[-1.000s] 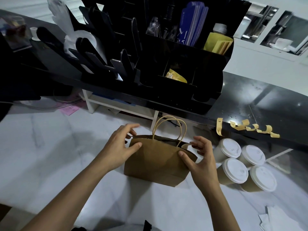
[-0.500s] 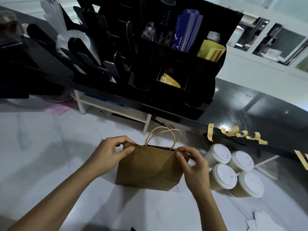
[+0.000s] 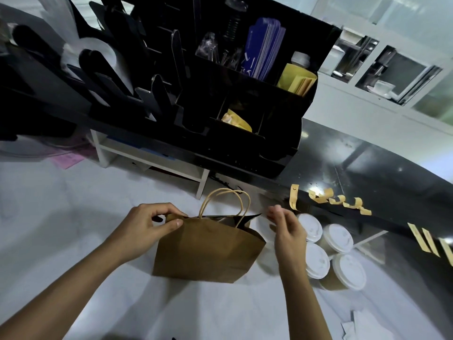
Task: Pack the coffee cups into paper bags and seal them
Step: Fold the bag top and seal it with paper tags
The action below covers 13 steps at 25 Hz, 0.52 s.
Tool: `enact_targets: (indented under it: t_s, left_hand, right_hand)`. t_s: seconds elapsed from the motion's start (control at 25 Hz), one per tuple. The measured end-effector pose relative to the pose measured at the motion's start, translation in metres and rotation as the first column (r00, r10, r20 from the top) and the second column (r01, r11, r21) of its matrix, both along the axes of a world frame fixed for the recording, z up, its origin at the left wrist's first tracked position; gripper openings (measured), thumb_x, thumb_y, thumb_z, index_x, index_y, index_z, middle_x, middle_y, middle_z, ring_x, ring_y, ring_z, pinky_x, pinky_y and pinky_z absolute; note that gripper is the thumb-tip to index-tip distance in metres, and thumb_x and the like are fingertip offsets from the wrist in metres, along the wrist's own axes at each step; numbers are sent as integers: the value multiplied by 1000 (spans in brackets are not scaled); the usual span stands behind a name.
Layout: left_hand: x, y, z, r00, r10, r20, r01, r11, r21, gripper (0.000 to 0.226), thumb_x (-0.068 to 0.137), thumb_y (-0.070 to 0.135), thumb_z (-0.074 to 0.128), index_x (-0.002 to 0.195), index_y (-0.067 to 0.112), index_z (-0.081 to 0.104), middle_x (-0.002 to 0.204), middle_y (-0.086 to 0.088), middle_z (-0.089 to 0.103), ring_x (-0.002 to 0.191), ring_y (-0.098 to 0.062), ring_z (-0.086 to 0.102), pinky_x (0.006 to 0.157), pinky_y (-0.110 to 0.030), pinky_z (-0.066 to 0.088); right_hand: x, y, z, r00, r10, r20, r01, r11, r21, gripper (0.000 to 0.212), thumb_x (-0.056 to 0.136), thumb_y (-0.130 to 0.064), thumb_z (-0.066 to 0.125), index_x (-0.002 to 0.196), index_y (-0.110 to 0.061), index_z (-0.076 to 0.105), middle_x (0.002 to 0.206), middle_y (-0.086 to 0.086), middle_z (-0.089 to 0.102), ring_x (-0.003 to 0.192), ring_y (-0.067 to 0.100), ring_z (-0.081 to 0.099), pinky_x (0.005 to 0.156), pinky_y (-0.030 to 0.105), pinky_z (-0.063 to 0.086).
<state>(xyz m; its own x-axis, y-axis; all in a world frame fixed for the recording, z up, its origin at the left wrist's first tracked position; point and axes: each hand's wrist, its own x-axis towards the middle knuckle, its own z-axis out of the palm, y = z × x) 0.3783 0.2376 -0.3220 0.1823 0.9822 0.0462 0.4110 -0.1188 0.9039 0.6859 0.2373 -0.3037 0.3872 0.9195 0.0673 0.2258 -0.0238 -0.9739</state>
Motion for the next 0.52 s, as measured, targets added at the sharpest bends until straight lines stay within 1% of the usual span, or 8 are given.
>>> enact_targets:
  t_s: [0.04, 0.08, 0.16, 0.24, 0.32, 0.36, 0.44, 0.52]
  left_hand:
    - [0, 0, 0, 1000, -3, 2, 3, 1000, -2, 22, 92, 25, 72, 95, 46, 74, 97, 25, 73, 98, 5, 64, 88, -29, 48]
    - [-1, 1, -1, 1000, -6, 5, 6, 1000, -4, 20, 92, 25, 72, 96, 46, 74, 97, 24, 73, 98, 4, 64, 87, -29, 48]
    - [-2, 1, -2, 1000, -12, 6, 12, 1000, -6, 19, 92, 27, 71, 97, 45, 73, 98, 24, 73, 99, 4, 64, 86, -27, 47]
    - [-2, 1, -3, 1000, -13, 6, 13, 1000, -7, 19, 93, 28, 70, 97, 46, 73, 99, 24, 73, 100, 5, 63, 86, -27, 47]
    - [-1, 1, -3, 1000, -8, 6, 8, 1000, -7, 19, 92, 28, 71, 97, 46, 73, 99, 25, 73, 100, 6, 63, 86, -27, 47]
    - [-1, 1, -3, 1000, -4, 6, 4, 1000, -7, 20, 93, 28, 70, 97, 47, 73, 99, 25, 72, 100, 6, 62, 86, -27, 47]
    - [0, 1, -3, 1000, 3, 0, -3, 1000, -4, 22, 93, 27, 70, 97, 49, 72, 98, 27, 72, 101, 8, 61, 84, -23, 46]
    - [0, 0, -3, 1000, 15, -7, -15, 1000, -9, 21, 93, 27, 70, 95, 48, 73, 97, 29, 71, 101, 9, 60, 83, -21, 45]
  right_hand:
    - [5, 6, 2, 993, -89, -78, 84, 994, -64, 33, 98, -45, 58, 101, -16, 73, 96, 2, 77, 94, 15, 73, 83, 32, 56]
    - [10, 12, 1, 973, -156, -168, 131, 980, -153, 37, 99, -45, 58, 105, -12, 72, 98, 8, 77, 93, 20, 74, 83, 36, 58]
    - [18, 21, -3, 917, -228, -328, 120, 940, -319, 44, 99, -47, 59, 116, -7, 65, 105, 16, 75, 96, 28, 74, 85, 43, 59]
    - [24, 30, -6, 860, -257, -441, 68, 914, -400, 51, 97, -50, 61, 124, -7, 57, 113, 16, 71, 101, 29, 72, 89, 45, 59]
    - [30, 40, -4, 788, -288, -544, 60, 915, -398, 51, 97, -48, 62, 129, -10, 52, 120, 15, 66, 103, 27, 69, 88, 44, 58]
    - [33, 45, -3, 760, -303, -575, 75, 920, -385, 48, 98, -45, 62, 130, -10, 53, 121, 14, 66, 104, 26, 68, 86, 42, 58]
    - [38, 54, -2, 745, -322, -584, 126, 928, -351, 40, 100, -37, 62, 128, -8, 57, 119, 14, 69, 104, 25, 70, 80, 37, 57]
    - [41, 59, -4, 764, -336, -551, 177, 930, -321, 36, 101, -28, 62, 128, -5, 61, 107, 12, 74, 98, 23, 73, 77, 35, 57]
